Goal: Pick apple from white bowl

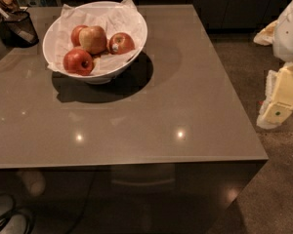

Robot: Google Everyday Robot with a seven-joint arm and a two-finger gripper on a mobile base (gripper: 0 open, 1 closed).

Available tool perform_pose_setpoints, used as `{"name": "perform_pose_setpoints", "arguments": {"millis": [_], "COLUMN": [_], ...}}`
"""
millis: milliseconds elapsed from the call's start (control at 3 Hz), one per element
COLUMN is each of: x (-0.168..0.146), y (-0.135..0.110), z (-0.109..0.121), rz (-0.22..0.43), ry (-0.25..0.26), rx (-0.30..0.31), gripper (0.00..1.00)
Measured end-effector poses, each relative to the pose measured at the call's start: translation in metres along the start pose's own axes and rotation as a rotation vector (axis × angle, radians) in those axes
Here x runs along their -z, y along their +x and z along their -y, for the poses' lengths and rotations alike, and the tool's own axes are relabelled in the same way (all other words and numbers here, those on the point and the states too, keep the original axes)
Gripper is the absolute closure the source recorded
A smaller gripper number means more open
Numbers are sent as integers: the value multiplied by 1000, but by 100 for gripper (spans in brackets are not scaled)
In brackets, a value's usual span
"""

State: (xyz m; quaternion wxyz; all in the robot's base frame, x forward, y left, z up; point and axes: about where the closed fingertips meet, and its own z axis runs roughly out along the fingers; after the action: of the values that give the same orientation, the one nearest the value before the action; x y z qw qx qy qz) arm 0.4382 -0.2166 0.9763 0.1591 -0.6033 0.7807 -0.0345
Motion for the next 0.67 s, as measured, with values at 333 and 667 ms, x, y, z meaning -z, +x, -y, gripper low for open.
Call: {"name": "perform_pose_setpoints", "arguments": {"millis": [333,667], "x": [2,-3], "y": [-9,-61], "z": [8,62], "rz": [12,-2], "ry": [0,-12], "rx": [-9,25], "gripper": [0,0]}}
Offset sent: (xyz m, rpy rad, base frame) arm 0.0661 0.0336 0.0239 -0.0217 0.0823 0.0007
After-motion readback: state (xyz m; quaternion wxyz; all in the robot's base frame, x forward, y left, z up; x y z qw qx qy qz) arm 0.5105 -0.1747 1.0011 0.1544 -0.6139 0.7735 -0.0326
